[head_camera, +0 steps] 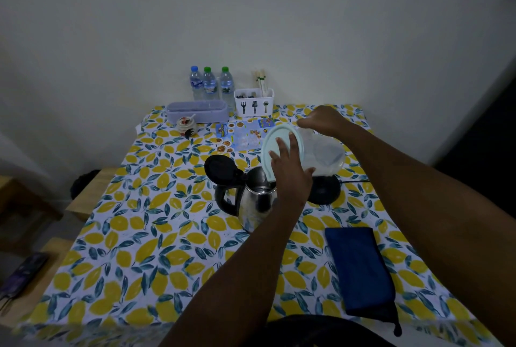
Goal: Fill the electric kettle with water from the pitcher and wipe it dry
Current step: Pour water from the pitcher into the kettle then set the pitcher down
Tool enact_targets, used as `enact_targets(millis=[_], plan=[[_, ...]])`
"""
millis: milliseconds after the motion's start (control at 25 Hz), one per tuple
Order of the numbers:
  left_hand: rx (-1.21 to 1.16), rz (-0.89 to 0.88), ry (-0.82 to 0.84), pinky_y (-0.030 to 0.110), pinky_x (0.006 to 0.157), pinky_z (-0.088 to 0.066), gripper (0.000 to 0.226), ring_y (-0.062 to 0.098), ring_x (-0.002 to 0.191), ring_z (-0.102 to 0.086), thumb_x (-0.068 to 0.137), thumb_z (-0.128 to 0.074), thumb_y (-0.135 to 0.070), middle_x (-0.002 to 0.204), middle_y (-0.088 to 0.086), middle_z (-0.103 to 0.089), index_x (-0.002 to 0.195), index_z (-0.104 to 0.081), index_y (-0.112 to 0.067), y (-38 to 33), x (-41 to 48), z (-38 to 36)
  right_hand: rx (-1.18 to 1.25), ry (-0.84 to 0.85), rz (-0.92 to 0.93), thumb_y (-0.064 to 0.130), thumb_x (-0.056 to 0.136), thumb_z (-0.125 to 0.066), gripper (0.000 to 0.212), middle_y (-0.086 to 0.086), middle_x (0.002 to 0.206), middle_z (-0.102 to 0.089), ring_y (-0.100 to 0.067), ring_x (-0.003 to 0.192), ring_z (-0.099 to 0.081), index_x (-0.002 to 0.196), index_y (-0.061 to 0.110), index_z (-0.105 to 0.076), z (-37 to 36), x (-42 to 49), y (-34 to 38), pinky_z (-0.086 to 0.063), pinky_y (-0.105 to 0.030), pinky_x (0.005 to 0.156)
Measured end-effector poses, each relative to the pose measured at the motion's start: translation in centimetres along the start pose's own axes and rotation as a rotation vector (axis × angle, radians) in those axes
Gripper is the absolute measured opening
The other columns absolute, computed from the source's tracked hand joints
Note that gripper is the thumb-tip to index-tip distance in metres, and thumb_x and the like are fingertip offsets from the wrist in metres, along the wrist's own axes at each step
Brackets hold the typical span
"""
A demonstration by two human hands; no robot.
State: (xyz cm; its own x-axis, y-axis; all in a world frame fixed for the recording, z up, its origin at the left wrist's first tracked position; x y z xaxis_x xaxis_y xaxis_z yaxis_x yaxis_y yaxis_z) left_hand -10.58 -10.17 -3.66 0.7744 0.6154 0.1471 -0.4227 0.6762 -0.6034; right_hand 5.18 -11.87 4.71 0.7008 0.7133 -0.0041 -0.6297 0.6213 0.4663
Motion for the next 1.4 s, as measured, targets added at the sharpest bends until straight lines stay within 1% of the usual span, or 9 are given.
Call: enact_targets(millis=[240, 440, 520, 680, 840, 1040, 1240, 1400], plan=[[-0.038, 0.013, -0.003, 0.052, 0.118, -0.016, 0.102, 0.049, 0.145, -0.009, 0.086, -0.068, -0.036, 0.163, 0.014, 0.003, 0.152, 0.01, -0.022, -0.02, -0.1, 0.1, -0.091, 0.003, 0.021, 0.042, 0.076, -0.06, 0.049, -0.002, 0.046, -0.032, -0.017, 0.046, -0.033, 0.044, 0.017, -0.033, -0.02, 0.4, 0.1, -0.027, -0.031, 0.051], [-0.004, 0.014, -0.006, 0.05, 0.119, -0.014, 0.103, 0.047, 0.145, -0.012, 0.086, -0.067, -0.04, 0.163, 0.015, 0.002, 0.152, 0.01, -0.021, -0.01, -0.07, 0.02, -0.056, -0.004, -0.014, 0.047, 0.064, -0.057, 0.041, 0.0, 0.046, -0.032, -0.016, 0.046, -0.034, 0.045, 0.019, -0.033, -0.01, 0.15, 0.15, -0.026, -0.03, 0.05], [-0.017, 0.01, -0.011, 0.05, 0.119, -0.014, 0.102, 0.047, 0.145, -0.012, 0.086, -0.067, -0.039, 0.163, 0.015, 0.002, 0.152, 0.009, -0.021, 0.05, -0.25, 0.01, -0.063, 0.001, -0.005, 0.047, 0.065, -0.057, 0.043, -0.001, 0.047, -0.032, -0.016, 0.047, -0.033, 0.045, 0.019, -0.032, -0.05, 0.11, 0.25, -0.025, -0.031, 0.05], [-0.03, 0.019, -0.027, 0.049, 0.119, -0.016, 0.101, 0.045, 0.145, -0.012, 0.087, -0.066, -0.039, 0.163, 0.015, 0.0, 0.152, 0.009, -0.021, 0.12, -0.59, 0.14, -0.08, 0.012, 0.026, 0.043, 0.074, -0.06, 0.048, 0.0, 0.046, -0.032, -0.016, 0.046, -0.034, 0.042, 0.018, -0.033, -0.15, 0.22, 0.42, -0.027, -0.032, 0.051], [-0.032, 0.021, -0.027, 0.049, 0.119, -0.014, 0.1, 0.046, 0.145, -0.012, 0.087, -0.065, -0.04, 0.163, 0.016, 0.0, 0.152, 0.008, -0.02, 0.01, -0.62, 0.44, -0.075, 0.015, 0.029, 0.042, 0.074, -0.062, 0.051, 0.001, 0.044, -0.029, -0.015, 0.043, -0.031, 0.041, 0.019, -0.031, -0.12, 0.34, 0.67, -0.025, -0.031, 0.049], [-0.063, 0.035, -0.023, 0.051, 0.118, -0.019, 0.1, 0.048, 0.144, -0.011, 0.087, -0.066, -0.04, 0.163, 0.015, 0.0, 0.152, 0.007, -0.021, -0.02, -0.66, 0.57, -0.091, 0.015, 0.031, 0.043, 0.074, -0.063, 0.052, 0.0, 0.046, -0.028, -0.017, 0.045, -0.031, 0.042, 0.018, -0.03, -0.08, 0.6, 0.81, -0.024, -0.031, 0.048], [-0.062, 0.029, -0.025, 0.049, 0.119, -0.015, 0.1, 0.047, 0.145, -0.012, 0.087, -0.066, -0.04, 0.163, 0.016, -0.001, 0.152, 0.007, -0.02, -0.06, -0.77, 0.77, -0.123, 0.029, 0.052, 0.046, 0.074, -0.059, 0.05, -0.001, 0.049, -0.028, -0.017, 0.048, -0.032, 0.044, 0.018, -0.029, -0.14, 0.62, 0.9, -0.024, -0.032, 0.049], [-0.073, 0.027, -0.018, 0.05, 0.119, -0.014, 0.1, 0.047, 0.145, -0.01, 0.087, -0.066, -0.039, 0.163, 0.016, -0.001, 0.152, 0.007, -0.021, 0.02, -0.86, 0.91, -0.101, 0.018, 0.034, 0.045, 0.073, -0.06, 0.049, 0.001, 0.047, -0.028, -0.016, 0.046, -0.03, 0.043, 0.019, -0.03, -0.13, 0.41, 0.94, -0.024, -0.031, 0.048]])
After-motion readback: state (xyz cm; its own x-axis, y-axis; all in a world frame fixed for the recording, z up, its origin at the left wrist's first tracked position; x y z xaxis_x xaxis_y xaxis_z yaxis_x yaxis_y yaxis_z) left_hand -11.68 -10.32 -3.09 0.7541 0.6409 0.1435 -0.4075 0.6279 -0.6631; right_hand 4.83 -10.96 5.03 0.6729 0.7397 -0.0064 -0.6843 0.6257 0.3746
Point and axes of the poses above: each hand's wrist, its own x-axis towards the middle knuckle, its own z-axis out of the back of the hand, y = z × x, the point moved 1 cm from there along x, towards the middle knuckle
